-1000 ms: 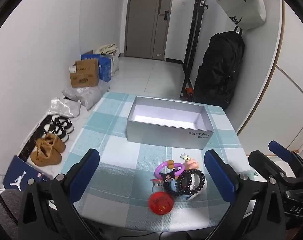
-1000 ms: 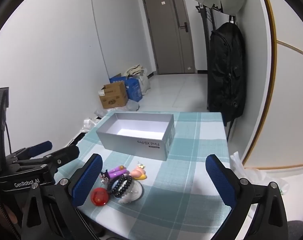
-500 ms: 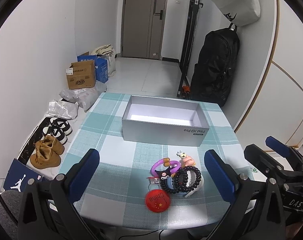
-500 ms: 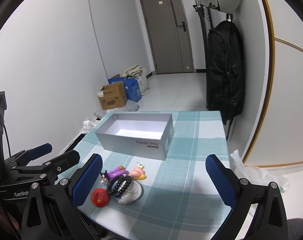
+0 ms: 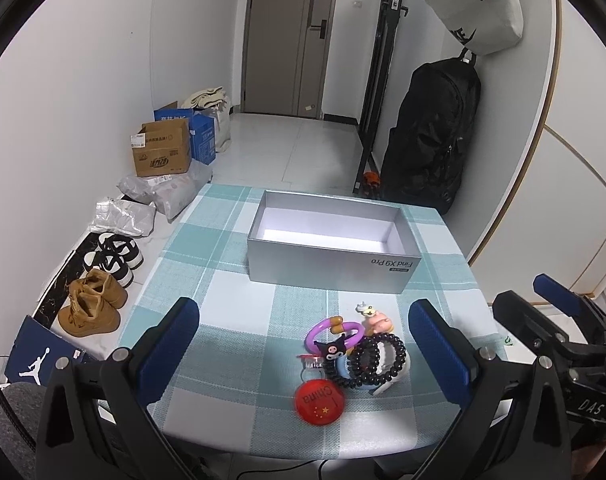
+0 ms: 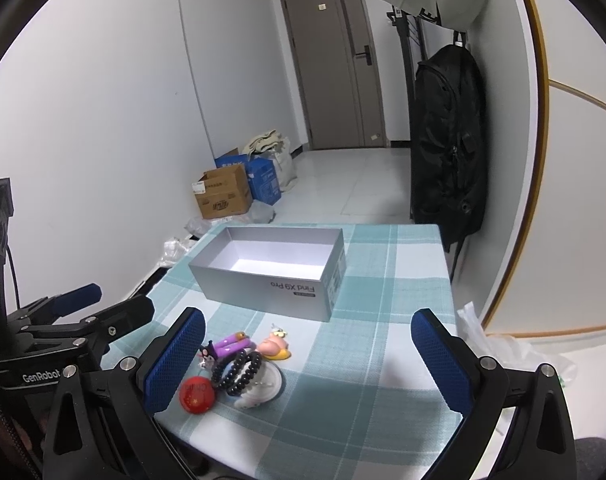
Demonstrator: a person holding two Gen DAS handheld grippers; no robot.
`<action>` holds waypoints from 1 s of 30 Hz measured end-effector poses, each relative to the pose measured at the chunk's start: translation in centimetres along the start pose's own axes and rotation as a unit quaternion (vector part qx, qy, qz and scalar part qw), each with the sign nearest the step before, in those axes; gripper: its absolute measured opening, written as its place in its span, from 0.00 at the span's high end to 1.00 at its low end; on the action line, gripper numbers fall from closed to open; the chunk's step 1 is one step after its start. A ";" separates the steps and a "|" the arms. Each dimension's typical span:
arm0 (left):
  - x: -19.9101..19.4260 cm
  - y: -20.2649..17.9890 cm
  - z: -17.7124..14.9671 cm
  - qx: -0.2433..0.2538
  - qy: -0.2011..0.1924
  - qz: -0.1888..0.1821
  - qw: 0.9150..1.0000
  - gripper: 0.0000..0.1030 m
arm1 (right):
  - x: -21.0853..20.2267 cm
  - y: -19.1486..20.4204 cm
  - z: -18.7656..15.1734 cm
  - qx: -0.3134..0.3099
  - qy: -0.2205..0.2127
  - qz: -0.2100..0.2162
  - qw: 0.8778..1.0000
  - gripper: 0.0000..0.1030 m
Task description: Organize jewelry
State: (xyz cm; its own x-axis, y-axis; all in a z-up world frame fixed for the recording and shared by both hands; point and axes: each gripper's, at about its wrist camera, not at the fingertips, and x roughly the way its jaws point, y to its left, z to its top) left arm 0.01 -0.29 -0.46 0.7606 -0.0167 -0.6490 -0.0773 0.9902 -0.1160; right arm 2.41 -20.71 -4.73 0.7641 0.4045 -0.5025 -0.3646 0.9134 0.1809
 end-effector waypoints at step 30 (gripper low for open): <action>0.0 0.5 -0.1 -0.005 0.012 -0.008 1.000 0.01 | -0.3 0.4 0.0 -0.012 -0.006 -0.011 1.000 0.00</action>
State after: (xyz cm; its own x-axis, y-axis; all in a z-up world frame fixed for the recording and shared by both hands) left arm -0.10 0.24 -0.62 0.7467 -0.0352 -0.6642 -0.0727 0.9883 -0.1342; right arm 2.07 -20.50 -4.50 0.7784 0.3853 -0.4955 -0.3605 0.9207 0.1495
